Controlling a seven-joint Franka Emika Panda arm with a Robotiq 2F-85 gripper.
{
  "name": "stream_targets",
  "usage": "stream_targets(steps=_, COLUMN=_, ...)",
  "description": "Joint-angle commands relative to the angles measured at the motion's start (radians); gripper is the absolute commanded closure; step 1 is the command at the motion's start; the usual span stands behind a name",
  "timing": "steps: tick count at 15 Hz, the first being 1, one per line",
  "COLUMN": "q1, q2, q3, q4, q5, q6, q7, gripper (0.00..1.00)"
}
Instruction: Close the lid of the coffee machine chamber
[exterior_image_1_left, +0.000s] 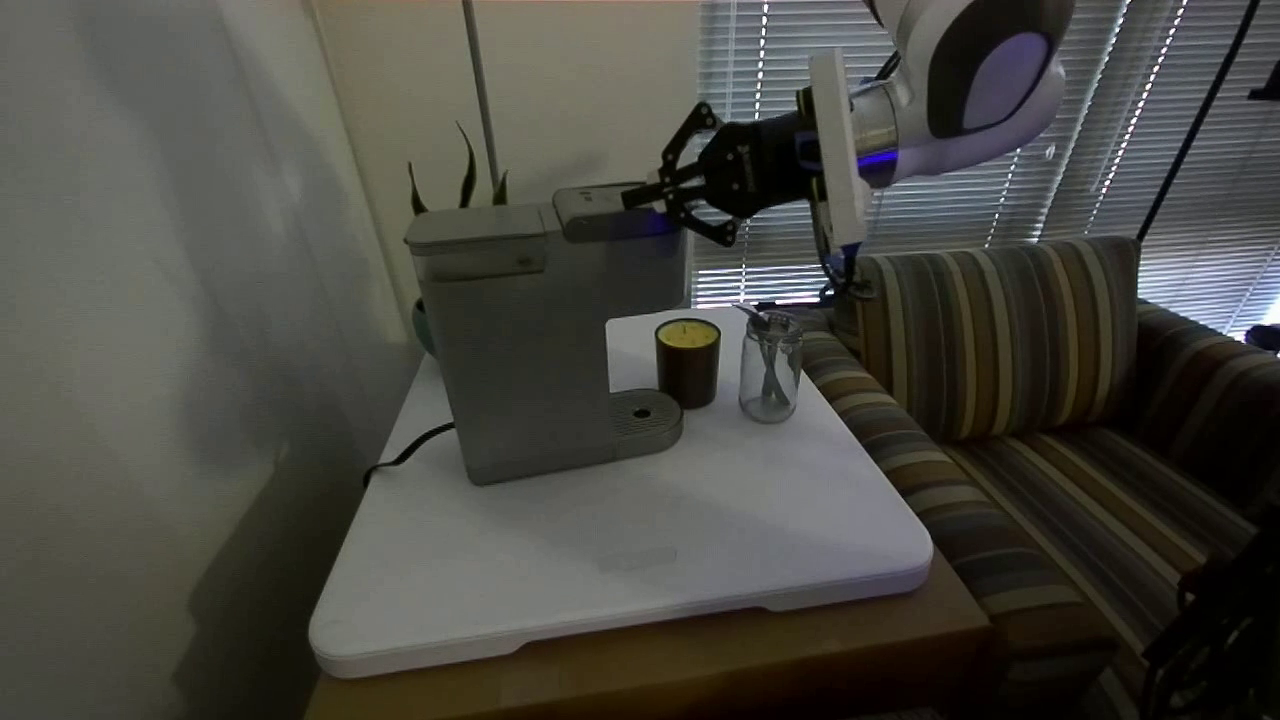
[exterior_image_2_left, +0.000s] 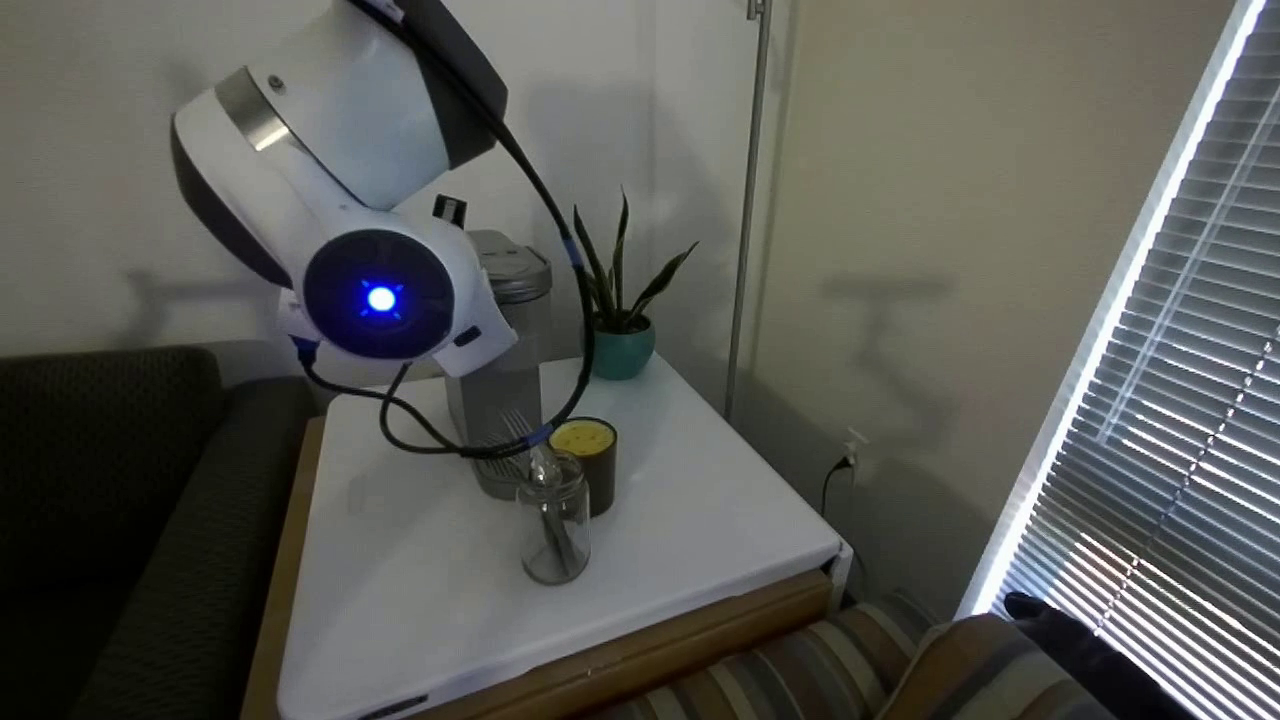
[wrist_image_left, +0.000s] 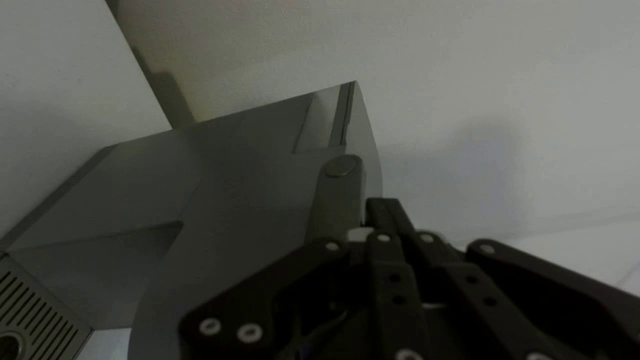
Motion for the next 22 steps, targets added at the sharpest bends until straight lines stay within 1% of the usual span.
stream_targets(steps=1, q1=-0.006, q2=0.066, q3=-0.011, q4=0.018, q5=0.033, q6=-0.072, q7=-0.048, gripper=1.00)
stream_targets(steps=6, q1=-0.006, q2=0.079, q3=-0.024, q4=0.008, q5=0.049, q6=-0.117, q7=-0.055, gripper=1.00)
stream_targets(steps=12, q1=0.005, q2=0.091, q3=-0.024, q4=0.010, q5=0.032, q6=-0.104, q7=-0.027, gripper=1.00)
stream_targets(steps=15, q1=0.011, q2=0.059, q3=-0.032, q4=0.010, q5=0.014, q6=-0.069, q7=-0.023, gripper=1.00)
stream_targets(steps=17, q1=0.021, q2=0.003, q3=-0.041, q4=0.010, q5=-0.031, q6=-0.009, q7=0.006, gripper=1.00)
stream_targets(steps=19, q1=0.039, q2=-0.073, q3=-0.042, q4=0.016, q5=-0.110, q6=0.088, q7=0.050, gripper=1.00)
stream_targets(steps=20, q1=0.049, q2=-0.111, q3=-0.039, q4=0.023, q5=-0.174, q6=0.149, q7=0.086, gripper=1.00)
stream_targets(steps=22, q1=0.056, q2=-0.170, q3=-0.026, q4=0.050, q5=-0.307, q6=0.233, q7=0.159, gripper=1.00)
